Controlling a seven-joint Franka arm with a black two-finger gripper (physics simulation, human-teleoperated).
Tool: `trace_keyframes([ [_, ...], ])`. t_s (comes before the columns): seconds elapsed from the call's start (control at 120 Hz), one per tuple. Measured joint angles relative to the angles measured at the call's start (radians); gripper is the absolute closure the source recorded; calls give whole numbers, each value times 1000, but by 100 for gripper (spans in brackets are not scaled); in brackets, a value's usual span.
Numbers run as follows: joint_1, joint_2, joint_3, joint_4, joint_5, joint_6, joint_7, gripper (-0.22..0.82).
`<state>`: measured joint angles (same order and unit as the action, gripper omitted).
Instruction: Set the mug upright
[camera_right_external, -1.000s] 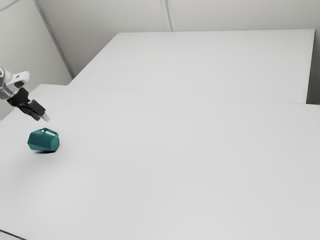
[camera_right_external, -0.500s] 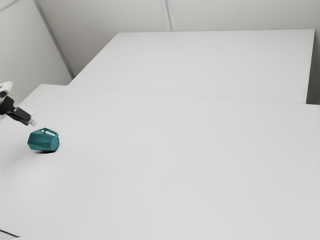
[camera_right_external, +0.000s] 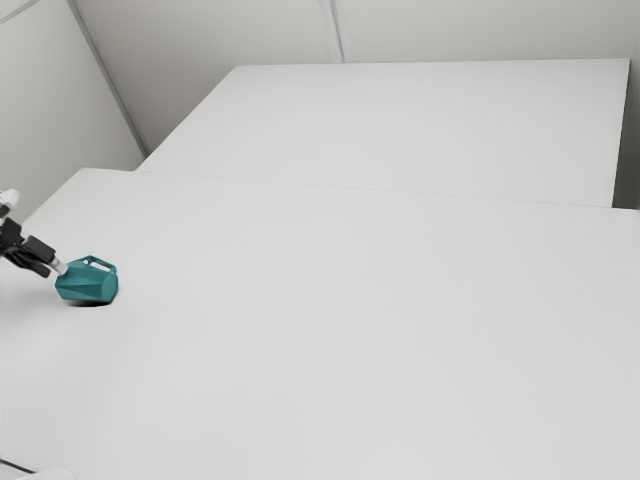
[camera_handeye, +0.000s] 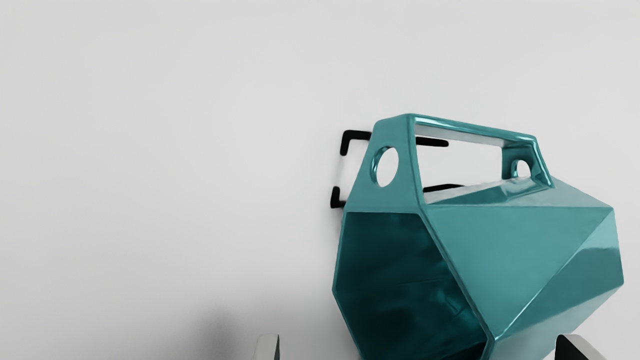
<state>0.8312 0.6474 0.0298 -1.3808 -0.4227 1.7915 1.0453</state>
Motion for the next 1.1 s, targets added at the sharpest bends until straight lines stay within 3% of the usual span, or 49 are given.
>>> trace_keyframes([
  [0.458, 54, 40, -11, 16, -145, -123, 59, 0],
  [0.933, 66, 92, -27, 18, -289, -174, 144, 0],
  [1.1, 69, 97, -28, 19, -309, -211, 166, 10],
])
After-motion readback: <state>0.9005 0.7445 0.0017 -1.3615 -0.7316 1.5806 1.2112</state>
